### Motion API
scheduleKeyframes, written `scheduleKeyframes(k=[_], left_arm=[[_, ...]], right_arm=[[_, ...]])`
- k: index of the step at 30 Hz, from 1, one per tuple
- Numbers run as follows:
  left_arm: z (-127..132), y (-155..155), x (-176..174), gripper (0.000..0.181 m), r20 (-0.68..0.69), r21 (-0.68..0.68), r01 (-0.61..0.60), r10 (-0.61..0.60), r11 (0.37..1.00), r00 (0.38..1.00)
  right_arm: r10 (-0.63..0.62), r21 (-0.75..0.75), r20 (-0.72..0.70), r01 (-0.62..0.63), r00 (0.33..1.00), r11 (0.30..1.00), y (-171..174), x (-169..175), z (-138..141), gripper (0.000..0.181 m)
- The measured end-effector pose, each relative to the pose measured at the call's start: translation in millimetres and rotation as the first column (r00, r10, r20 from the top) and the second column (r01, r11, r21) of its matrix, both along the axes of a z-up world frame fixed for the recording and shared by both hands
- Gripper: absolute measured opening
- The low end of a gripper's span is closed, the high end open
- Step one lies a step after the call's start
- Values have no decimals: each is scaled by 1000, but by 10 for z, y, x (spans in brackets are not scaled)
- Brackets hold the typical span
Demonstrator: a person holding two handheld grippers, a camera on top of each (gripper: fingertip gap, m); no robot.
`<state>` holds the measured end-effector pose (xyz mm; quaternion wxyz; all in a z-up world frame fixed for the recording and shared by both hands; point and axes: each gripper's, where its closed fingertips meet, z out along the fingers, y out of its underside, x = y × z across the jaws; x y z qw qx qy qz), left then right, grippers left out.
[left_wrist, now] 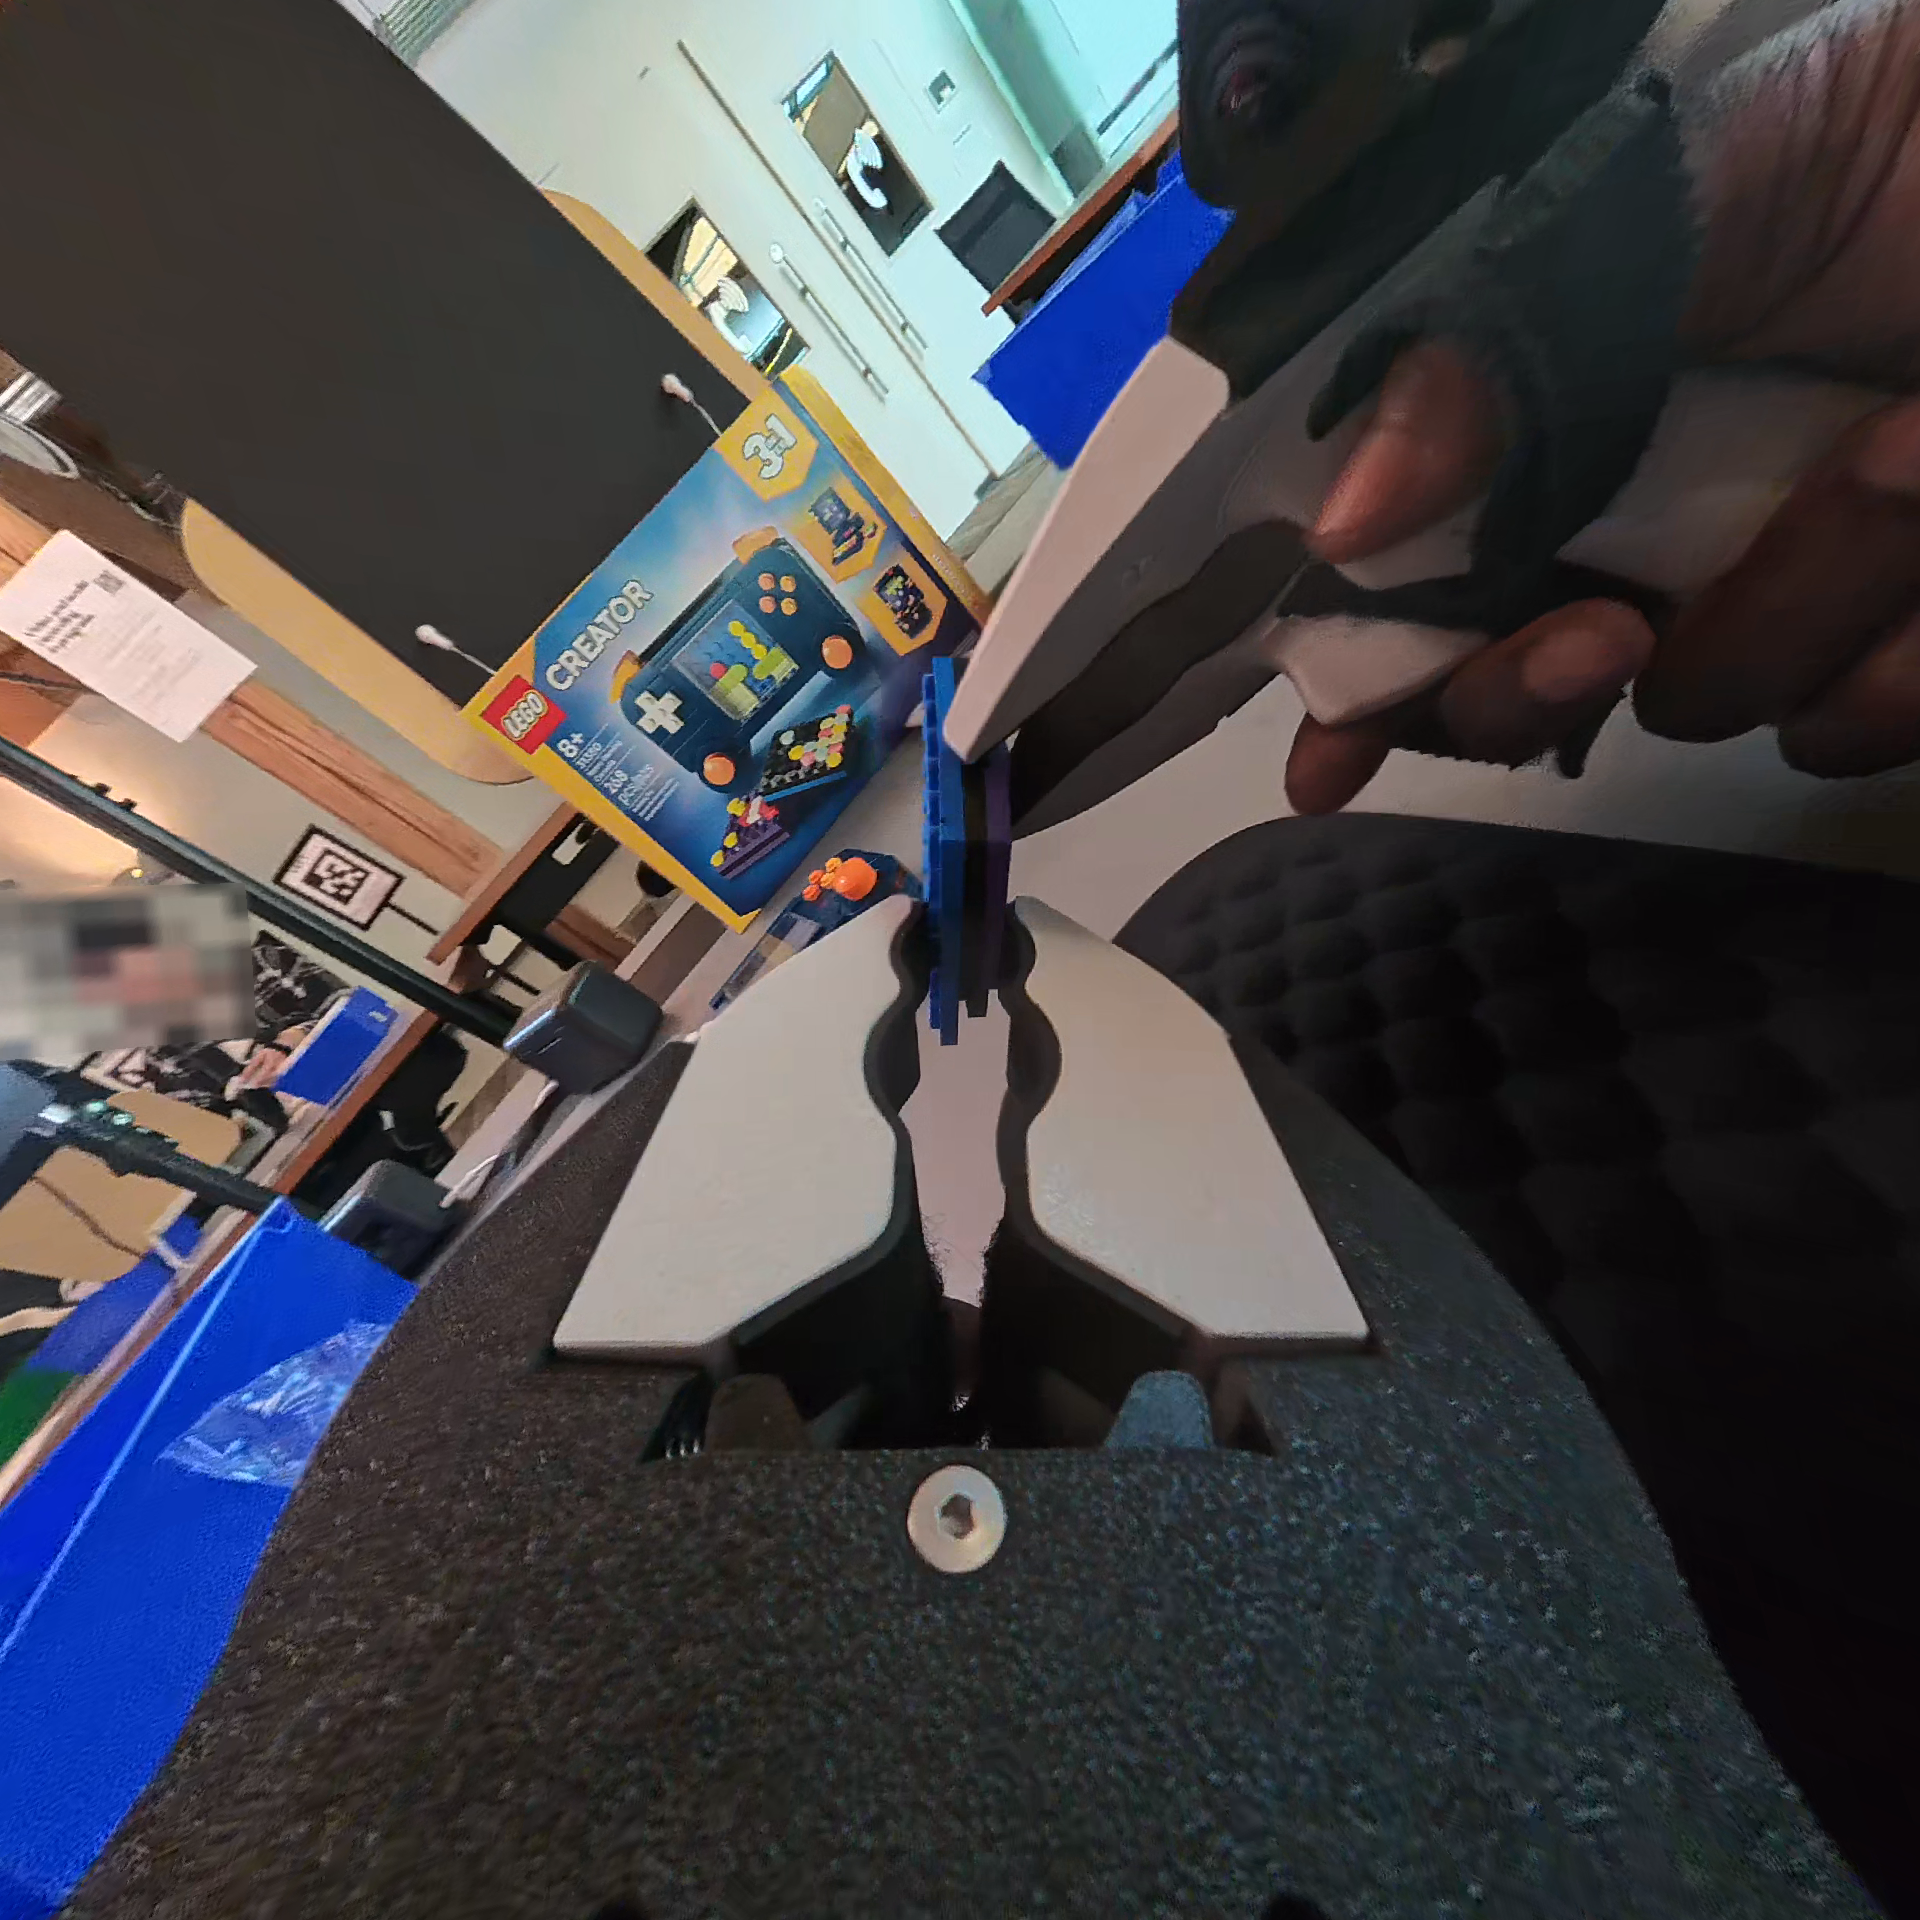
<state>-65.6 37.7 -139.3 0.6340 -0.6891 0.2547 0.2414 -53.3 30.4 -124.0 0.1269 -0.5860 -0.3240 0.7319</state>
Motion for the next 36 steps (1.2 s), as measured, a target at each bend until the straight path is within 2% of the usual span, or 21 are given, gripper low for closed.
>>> scheduleKeyframes(k=[4, 5, 6, 7, 10, 11, 12, 13, 14, 15, 16, 18, 20, 22, 24, 27, 28, 30, 32, 33, 36], left_arm=[[-71, -29, 30, 11, 14, -41, 39, -38, 998, 999], [-73, -47, 15, 11, 19, -42, 40, -39, 998, 999], [41, -96, 92, 11, 45, 24, 88, -89, 996, 995], [86, -122, 126, 11, 49, 40, 91, -93, 995, 994], [-304, -53, -67, 11, 35, -160, -11, 17, 987, 999], [-296, -54, -83, 11, 58, -170, -5, 16, 985, 998], [-246, -57, -103, 11, 97, -149, -3, 18, 989, 995], [-233, -61, -112, 11, 129, -152, 3, 16, 988, 992], [-254, -63, -107, 11, 150, -172, 13, 13, 985, 989], [-262, -65, -89, 11, 158, -177, 24, 4, 984, 987], [-255, -66, -76, 11, 146, -169, 25, 0, 985, 989], [-281, -76, -20, 11, 123, -179, 41, -19, 983, 992], [-298, -89, 22, 11, 87, -178, 43, -28, 983, 996], [-295, -99, 36, 11, 51, -164, 27, -19, 986, 999], [-206, -110, 43, 11, 43, -101, 11, -6, 995, 999], [-28, -112, 65, 11, -25, 13, -15, 16, 1000, 1000], [-7, -103, 67, 11, -40, 26, -23, 24, 999, 999], [-3, -83, 70, 11, -43, 27, -30, 31, 999, 999], [-13, -64, 97, 11, -56, 23, -27, 29, 999, 998], [2, -62, 108, 11, -62, 35, -31, 33, 999, 998], [-2, -52, 126, 11, -37, 30, -18, 19, 999, 999]], right_arm=[[38, 16, 21, -38, 999, 999, -27, 36, -75, 18], [6, 23, 59, -7, 998, 1000, 32, 46, -155, 0], [-83, 122, 159, 64, 984, 990, 162, 55, -362, 0], [-78, 163, 170, 50, 982, 985, 157, 71, -365, 0], [47, 251, 254, -112, 966, 962, -83, 97, -363, 0], [28, 332, 272, -121, 962, 936, -72, 105, -371, 0], [-35, 456, 236, -79, 971, 887, 0, 102, -324, 9], [-119, 576, 189, -12, 975, 817, 106, 97, -276, 26], [-177, 651, 131, 50, 975, 757, 173, 84, -207, 45], [-204, 675, 101, 84, 974, 733, 193, 69, -164, 49], [-181, 658, 99, 72, 978, 750, 143, 50, -153, 45], [-124, 555, 124, 35, 984, 831, 52, 5, -186, 42], [-117, 455, 155, 35, 981, 890, 72, -19, -254, 34], [-90, 292, 203, 27, 975, 956, 95, -22, -303, 34], [10, 98, 229, -33, 973, 995, 24, -13, -312, 38], [93, -122, 117, -78, 989, 989, -37, -6, -126, 32], [115, -151, 75, -103, 991, 983, -63, 4, -58, 21], [101, -144, 62, -91, 993, 985, -66, 9, -29, 17], [123, -159, 65, -111, 990, 981, -120, 19, -30, 28], [128, -167, 65, -116, 990, 979, -144, 21, -36, 21], [124, -169, 46, -114, 991, 979, -146, 38, -36, 20]])
